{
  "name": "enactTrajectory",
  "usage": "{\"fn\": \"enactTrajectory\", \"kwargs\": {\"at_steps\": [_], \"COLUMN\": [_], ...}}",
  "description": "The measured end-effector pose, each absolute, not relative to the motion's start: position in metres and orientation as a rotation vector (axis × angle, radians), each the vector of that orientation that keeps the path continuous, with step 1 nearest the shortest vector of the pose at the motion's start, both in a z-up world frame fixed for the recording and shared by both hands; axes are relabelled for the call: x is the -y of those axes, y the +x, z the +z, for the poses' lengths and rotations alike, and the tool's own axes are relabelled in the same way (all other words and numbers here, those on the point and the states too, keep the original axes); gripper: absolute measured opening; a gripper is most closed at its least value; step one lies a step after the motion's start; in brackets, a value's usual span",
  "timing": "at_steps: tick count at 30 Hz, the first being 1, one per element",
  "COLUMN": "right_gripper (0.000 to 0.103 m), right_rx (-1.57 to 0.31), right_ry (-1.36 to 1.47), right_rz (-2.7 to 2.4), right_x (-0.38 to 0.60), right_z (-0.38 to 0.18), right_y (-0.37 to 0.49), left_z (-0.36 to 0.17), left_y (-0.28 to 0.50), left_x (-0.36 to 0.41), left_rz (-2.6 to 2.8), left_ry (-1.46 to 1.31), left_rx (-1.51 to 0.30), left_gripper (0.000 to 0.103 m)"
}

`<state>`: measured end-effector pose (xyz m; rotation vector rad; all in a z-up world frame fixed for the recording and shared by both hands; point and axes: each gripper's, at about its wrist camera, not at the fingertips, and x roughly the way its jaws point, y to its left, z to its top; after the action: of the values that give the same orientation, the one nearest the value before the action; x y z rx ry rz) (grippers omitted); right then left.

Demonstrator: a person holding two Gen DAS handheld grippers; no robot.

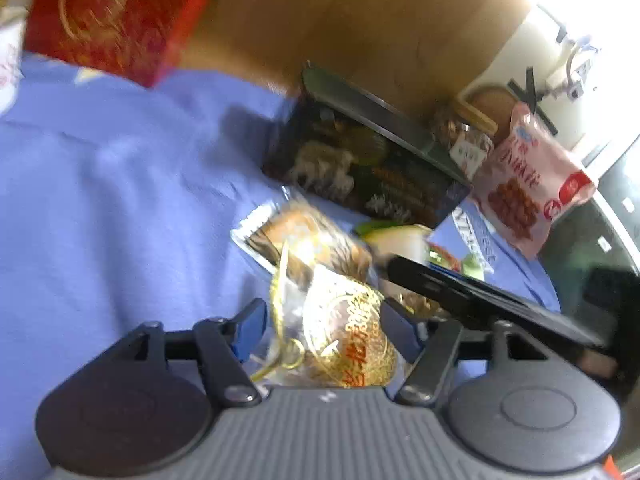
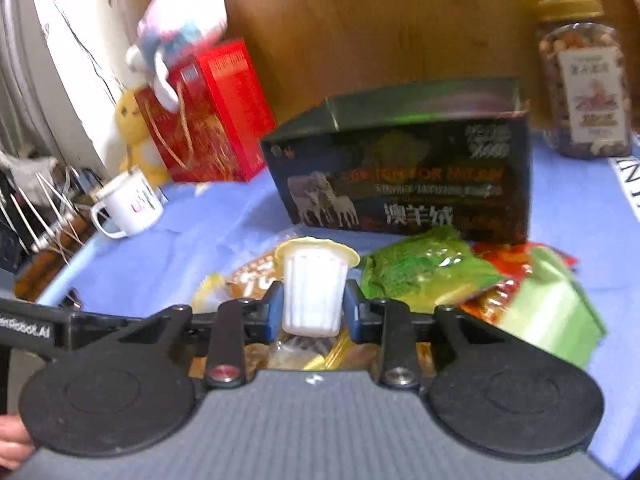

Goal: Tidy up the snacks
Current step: 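Move the left tool to the white jelly cup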

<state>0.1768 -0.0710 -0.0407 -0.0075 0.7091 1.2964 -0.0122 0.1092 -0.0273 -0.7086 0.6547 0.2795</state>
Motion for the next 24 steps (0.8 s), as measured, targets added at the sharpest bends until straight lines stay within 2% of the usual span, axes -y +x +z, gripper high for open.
{"fn": "enactTrajectory", "kwargs": {"at_steps": [2, 5, 11, 12, 13, 14, 18, 24], "right_gripper": [0.034, 0.035, 0.036, 0.043, 0.056, 0.061, 0.065, 0.065], "right_rx": [-0.651, -0.586, -0.558, -0.529, -0.504, -0.478, -0.485, -0.551], "right_ry": [0.0, -0.097, -0.32, -0.325, -0.32, -0.307, -0.18, -0.099], "right_rz": [1.303, 1.312, 1.34, 1.319, 1.274, 1.223, 1.163, 1.156], "right_x": [0.093, 0.12, 0.135, 0.136, 0.139, 0.143, 0.172, 0.183], "right_z": [-0.029, -0.026, -0.053, -0.055, -0.055, -0.055, -0.054, -0.057], "right_y": [0.165, 0.138, 0.104, 0.101, 0.1, 0.099, 0.104, 0.114], "left_z": [-0.014, 0.001, 0.006, 0.004, 0.002, 0.002, 0.003, 0.002], "left_y": [-0.026, -0.04, -0.016, -0.01, -0.004, -0.001, -0.009, -0.016], "left_x": [-0.112, -0.11, -0.078, -0.073, -0.067, -0.063, -0.059, -0.059], "left_rz": [0.292, 0.272, 0.067, 0.055, 0.056, 0.059, 0.06, 0.082], "left_ry": [-0.716, -0.73, -0.732, -0.727, -0.719, -0.709, -0.715, -0.716], "left_rx": [-0.593, -0.519, -0.556, -0.574, -0.594, -0.607, -0.607, -0.6], "left_gripper": [0.073, 0.073, 0.073, 0.073, 0.073, 0.073, 0.073, 0.073]}}
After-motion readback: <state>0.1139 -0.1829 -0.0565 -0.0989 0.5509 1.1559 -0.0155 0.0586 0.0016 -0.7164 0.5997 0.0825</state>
